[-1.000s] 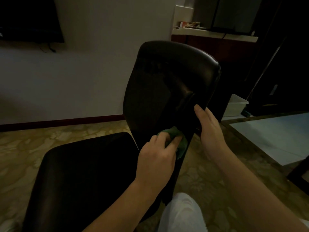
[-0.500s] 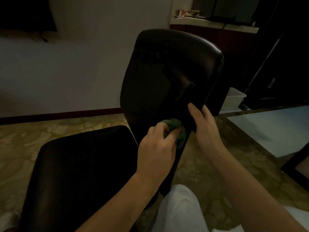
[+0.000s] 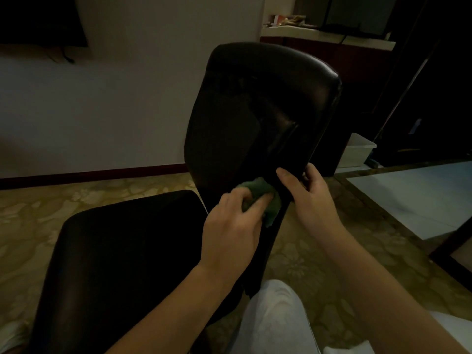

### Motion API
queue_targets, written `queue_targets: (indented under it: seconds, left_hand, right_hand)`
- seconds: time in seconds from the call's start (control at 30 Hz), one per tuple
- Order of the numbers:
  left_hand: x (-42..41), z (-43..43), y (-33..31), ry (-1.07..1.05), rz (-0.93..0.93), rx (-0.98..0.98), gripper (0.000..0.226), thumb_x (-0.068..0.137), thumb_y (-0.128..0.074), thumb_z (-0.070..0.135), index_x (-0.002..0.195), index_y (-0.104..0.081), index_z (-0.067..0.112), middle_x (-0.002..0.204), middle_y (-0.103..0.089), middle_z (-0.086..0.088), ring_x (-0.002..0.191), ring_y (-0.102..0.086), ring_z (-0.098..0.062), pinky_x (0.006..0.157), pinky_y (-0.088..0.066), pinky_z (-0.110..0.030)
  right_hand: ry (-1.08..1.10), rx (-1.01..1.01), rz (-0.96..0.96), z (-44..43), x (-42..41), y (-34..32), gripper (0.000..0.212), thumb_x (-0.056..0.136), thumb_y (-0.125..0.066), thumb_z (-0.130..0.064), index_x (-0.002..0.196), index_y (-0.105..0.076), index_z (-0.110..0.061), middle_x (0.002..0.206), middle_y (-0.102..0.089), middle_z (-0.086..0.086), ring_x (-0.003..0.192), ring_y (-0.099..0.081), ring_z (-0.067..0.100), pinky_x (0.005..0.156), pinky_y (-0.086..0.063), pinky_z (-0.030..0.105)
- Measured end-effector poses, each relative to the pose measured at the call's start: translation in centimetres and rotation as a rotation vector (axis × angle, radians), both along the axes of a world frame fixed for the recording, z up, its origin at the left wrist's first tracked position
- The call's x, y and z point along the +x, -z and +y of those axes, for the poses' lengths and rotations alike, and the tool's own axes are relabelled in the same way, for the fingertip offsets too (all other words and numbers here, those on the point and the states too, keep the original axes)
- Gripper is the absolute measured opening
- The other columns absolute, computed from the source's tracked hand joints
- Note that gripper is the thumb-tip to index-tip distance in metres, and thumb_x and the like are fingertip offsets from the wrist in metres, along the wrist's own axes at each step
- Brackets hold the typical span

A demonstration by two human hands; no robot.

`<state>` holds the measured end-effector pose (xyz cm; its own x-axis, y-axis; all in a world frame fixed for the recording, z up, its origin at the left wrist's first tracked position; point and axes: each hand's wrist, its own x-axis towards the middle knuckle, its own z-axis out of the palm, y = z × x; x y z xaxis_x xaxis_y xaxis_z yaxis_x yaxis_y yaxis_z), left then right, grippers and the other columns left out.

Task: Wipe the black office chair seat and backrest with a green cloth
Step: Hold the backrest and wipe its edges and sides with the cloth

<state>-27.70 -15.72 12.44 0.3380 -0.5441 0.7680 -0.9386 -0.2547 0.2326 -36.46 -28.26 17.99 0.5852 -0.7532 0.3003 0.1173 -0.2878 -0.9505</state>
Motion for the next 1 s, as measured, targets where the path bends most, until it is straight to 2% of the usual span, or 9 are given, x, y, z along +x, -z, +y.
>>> queue_targets:
  seconds: [0.1,0.17,0.27,0.37,0.43,0.57,0.7,0.87,1.0]
  left_hand:
    - [-0.1,-1.0,-2.3,-0.014,0.005,-0.045,0.036,0.096,-0.048,0.027,0.127,-0.066,0.021,0.110,-0.056,-0.006,0.091,-0.056,-0.020,0.069,-0.053,-0.032]
    - [-0.1,-1.4,-2.2,-0.025,-0.008,-0.027,0.034,0.096,-0.050,0.027,0.126,-0.066,0.022,0.112,-0.056,-0.007,0.097,-0.054,-0.023,0.074,-0.052,-0.038]
    - [0.1,-1.4,0.1,-0.092,-0.049,0.016,0.030,0.094,-0.056,0.027,0.121,-0.068,0.028,0.127,-0.053,-0.011,0.125,-0.047,-0.033,0.098,-0.044,-0.050]
    - [0.3,-1.1,2.3,-0.118,-0.048,0.073,0.029,0.095,-0.050,0.033,0.117,-0.070,0.034,0.151,-0.039,-0.014,0.146,-0.025,-0.040,0.114,-0.028,-0.057]
    - [0.3,-1.0,3.5,-0.104,-0.032,0.103,0.029,0.094,-0.049,0.034,0.111,-0.072,0.035,0.157,-0.033,-0.014,0.148,-0.021,-0.040,0.114,-0.026,-0.060]
    - [0.3,-0.3,5.4,-0.116,-0.030,0.148,0.027,0.091,-0.051,0.034,0.102,-0.075,0.033,0.155,-0.038,-0.015,0.146,-0.029,-0.041,0.113,-0.030,-0.060]
    - [0.6,0.0,4.8,-0.095,-0.021,0.128,0.027,0.093,-0.052,0.033,0.110,-0.073,0.036,0.156,-0.037,-0.014,0.147,-0.027,-0.039,0.114,-0.027,-0.059]
    - [1.0,-0.1,1.8,-0.028,0.012,-0.013,0.028,0.096,-0.055,0.028,0.118,-0.071,0.034,0.159,-0.031,-0.014,0.149,-0.021,-0.034,0.117,-0.024,-0.053]
    - [1.0,-0.7,1.0,0.007,0.008,-0.007,0.026,0.091,-0.063,0.027,0.116,-0.072,0.031,0.160,-0.028,-0.014,0.150,-0.020,-0.034,0.118,-0.023,-0.052]
  right_hand:
    - [0.035,-0.028,0.021,-0.1,0.2,-0.5,0.031,0.087,-0.067,-0.040,0.112,-0.061,-0.022,0.102,-0.069,-0.008,0.086,-0.066,-0.004,0.068,-0.052,0.014]
    - [0.068,-0.073,0.052,-0.1,0.4,-0.7,0.031,0.086,-0.068,-0.043,0.110,-0.058,-0.027,0.098,-0.067,-0.013,0.082,-0.063,-0.011,0.064,-0.049,0.008]
    - [0.096,-0.119,0.080,0.2,0.7,-0.6,0.036,0.082,-0.072,-0.046,0.110,-0.054,-0.033,0.099,-0.065,-0.018,0.086,-0.061,-0.013,0.067,-0.050,0.009]
    - [0.126,-0.159,0.101,0.3,1.0,-0.1,0.046,0.079,-0.076,-0.046,0.115,-0.051,-0.031,0.104,-0.065,-0.017,0.093,-0.063,-0.005,0.075,-0.054,0.020]
    - [0.130,-0.169,0.109,0.2,1.0,0.1,0.047,0.079,-0.077,-0.045,0.116,-0.051,-0.031,0.105,-0.065,-0.017,0.094,-0.063,-0.004,0.076,-0.055,0.022]
    - [0.116,-0.175,0.140,0.1,0.5,-0.1,0.042,0.081,-0.077,-0.041,0.112,-0.051,-0.032,0.103,-0.065,-0.018,0.089,-0.062,-0.010,0.065,-0.052,0.012]
    - [0.102,-0.165,0.144,0.3,0.1,0.0,0.041,0.082,-0.076,-0.039,0.112,-0.053,-0.027,0.100,-0.064,-0.017,0.085,-0.059,-0.016,0.061,-0.048,0.006]
    - [0.110,-0.145,0.103,0.5,0.2,0.4,0.040,0.083,-0.076,-0.039,0.113,-0.054,-0.023,0.098,-0.066,-0.014,0.084,-0.062,-0.013,0.063,-0.050,0.009]
    - [0.124,-0.128,0.094,0.5,0.5,0.4,0.042,0.083,-0.074,-0.042,0.114,-0.054,-0.023,0.102,-0.067,-0.013,0.086,-0.063,-0.009,0.068,-0.053,0.014]
